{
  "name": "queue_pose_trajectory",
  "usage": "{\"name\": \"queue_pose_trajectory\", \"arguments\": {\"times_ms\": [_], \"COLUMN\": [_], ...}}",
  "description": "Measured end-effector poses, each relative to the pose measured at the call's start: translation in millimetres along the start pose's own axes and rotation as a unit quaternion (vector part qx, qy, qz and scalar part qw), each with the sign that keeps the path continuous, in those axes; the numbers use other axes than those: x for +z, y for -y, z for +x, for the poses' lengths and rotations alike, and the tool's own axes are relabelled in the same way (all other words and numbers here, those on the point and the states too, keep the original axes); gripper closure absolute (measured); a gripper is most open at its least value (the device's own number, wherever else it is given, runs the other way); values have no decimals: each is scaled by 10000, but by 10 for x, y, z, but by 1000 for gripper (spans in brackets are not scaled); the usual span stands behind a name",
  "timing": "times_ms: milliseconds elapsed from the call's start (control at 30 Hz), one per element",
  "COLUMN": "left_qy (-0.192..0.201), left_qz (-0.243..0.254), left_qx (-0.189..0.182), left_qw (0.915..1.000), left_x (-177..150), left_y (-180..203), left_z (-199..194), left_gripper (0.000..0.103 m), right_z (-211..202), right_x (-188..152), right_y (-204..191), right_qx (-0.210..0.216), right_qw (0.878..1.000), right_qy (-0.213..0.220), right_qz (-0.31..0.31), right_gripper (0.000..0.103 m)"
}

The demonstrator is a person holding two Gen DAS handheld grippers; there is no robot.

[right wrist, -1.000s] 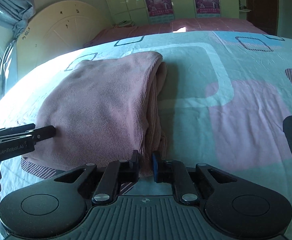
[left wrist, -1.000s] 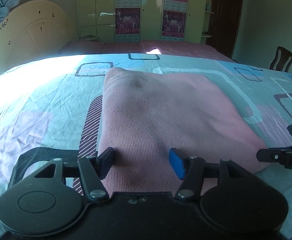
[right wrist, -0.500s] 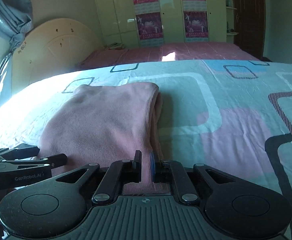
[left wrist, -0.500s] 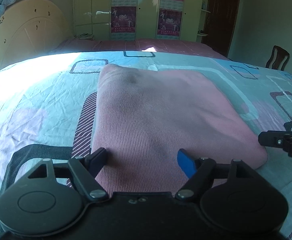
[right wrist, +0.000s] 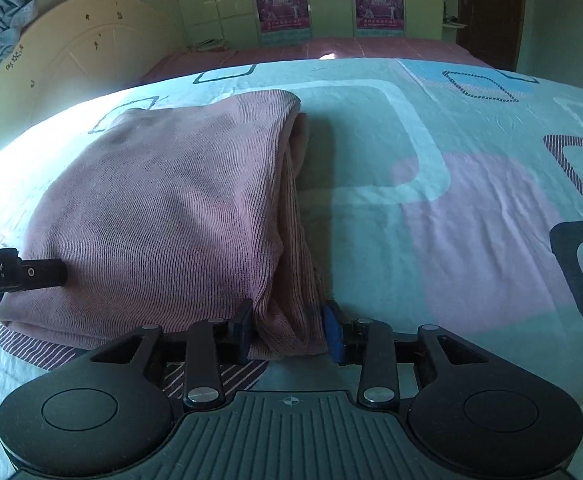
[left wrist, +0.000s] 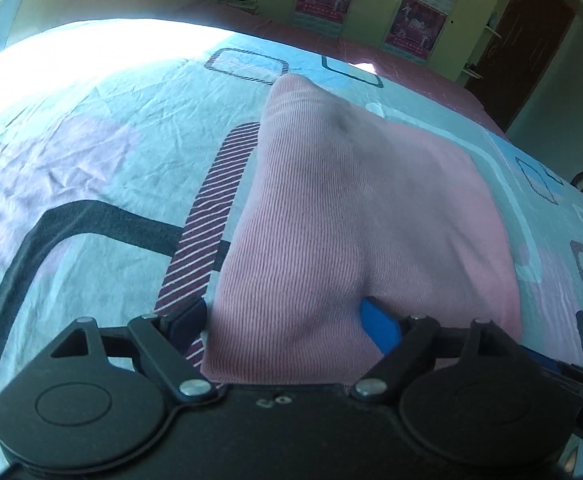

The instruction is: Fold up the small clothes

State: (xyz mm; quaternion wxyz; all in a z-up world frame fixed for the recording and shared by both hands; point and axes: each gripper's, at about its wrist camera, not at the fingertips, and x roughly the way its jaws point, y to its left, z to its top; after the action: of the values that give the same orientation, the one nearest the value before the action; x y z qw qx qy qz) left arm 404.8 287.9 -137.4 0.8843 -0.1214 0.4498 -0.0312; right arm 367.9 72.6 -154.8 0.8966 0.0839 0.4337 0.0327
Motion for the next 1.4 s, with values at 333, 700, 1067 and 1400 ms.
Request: {"name": "queue_pose_trajectory", "arguments": {"times_ms": [333,700,1067,1400], "left_qy": [305,522,1071,1287], "left_qz": [526,1025,1312,1094], "left_qx": [659,925,1060,883], "left_qw": [9960,9890,9798,9817], "left_x": [-91,-134,-685,-1296], "left_y": [268,594,920,1000], "left_z": [19,-574,-1945,-3013], "left_gripper": [18,20,19,19], "right_z": [2,-529,-1833,-3286], "right_x": [-18,105,-409,-958], "right_y": [-58,108,-17,-108], "right_qx": [-51,111,956,374], "right_qw": [9996,9995,9932,9779], "right_qy": [52,290,584,1853], "right_qz": [-289,-23,-330,-895], "right_gripper": [63,21,0,0]}}
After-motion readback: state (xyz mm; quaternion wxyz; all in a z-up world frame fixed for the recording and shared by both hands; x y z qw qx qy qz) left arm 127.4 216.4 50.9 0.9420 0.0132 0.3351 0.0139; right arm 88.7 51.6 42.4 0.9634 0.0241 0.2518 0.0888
